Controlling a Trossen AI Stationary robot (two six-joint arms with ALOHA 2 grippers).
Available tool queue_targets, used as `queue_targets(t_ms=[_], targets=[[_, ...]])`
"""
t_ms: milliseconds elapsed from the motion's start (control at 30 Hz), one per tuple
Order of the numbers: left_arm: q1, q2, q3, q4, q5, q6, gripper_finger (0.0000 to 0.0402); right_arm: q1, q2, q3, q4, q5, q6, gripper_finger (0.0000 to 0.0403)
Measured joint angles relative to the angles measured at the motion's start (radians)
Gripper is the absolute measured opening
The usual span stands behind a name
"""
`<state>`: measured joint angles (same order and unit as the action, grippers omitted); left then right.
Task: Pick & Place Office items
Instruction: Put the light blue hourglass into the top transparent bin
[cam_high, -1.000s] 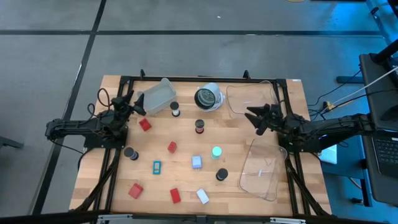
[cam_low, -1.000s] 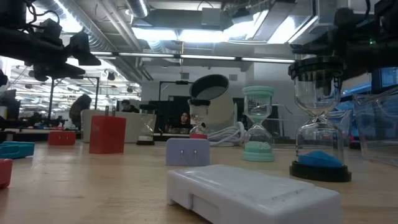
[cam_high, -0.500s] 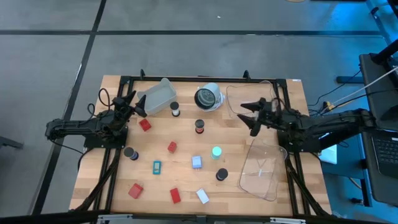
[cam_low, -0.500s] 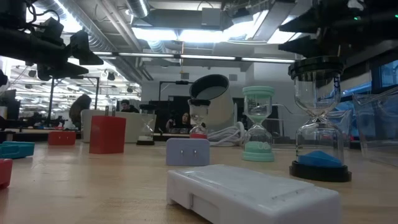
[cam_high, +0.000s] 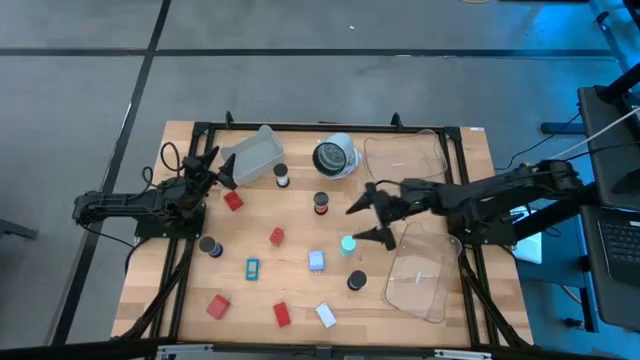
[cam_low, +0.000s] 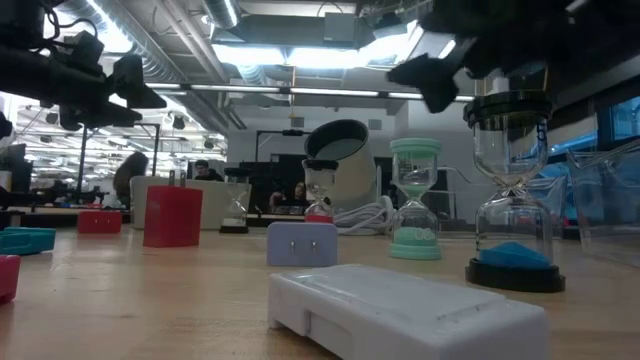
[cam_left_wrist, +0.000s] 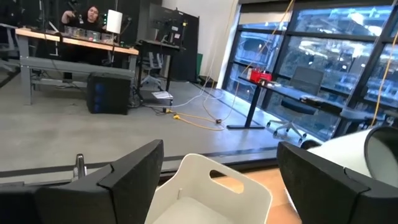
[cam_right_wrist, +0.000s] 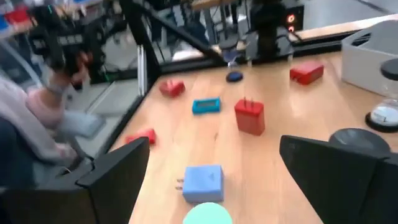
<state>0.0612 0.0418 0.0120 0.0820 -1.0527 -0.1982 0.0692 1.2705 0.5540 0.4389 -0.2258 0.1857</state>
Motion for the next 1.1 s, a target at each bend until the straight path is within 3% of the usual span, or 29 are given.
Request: queue_targets(t_ms=[133,400,567,900,1100], targets=[[0.0,0.0,0.0,-0.042,0.0,-0.001,0.031,-0.002,0.106,0.046,-0.012,0.0,-0.062,0.0359],[0.0,0.0,0.0,-0.049,0.0,0.0,0.031,0.017,0.248,0.132,-0.066,-0.08,-0.045,0.0357],[0.0,0.0,0.0,-0.049,0.0,0.002,0.031,0.056,0.315,0.164,-0.127,-0.076,-0.044,0.0357],[0.0,0.0,0.0,-0.049,0.0,0.002,0.031,0.107,0.349,0.172,-0.176,0.045,-0.038,0.0357],[0.0,0.0,0.0,-0.049,0.0,0.002,0.031,0.123,0.349,0.173,-0.251,0.057,-0.018,0.0357]])
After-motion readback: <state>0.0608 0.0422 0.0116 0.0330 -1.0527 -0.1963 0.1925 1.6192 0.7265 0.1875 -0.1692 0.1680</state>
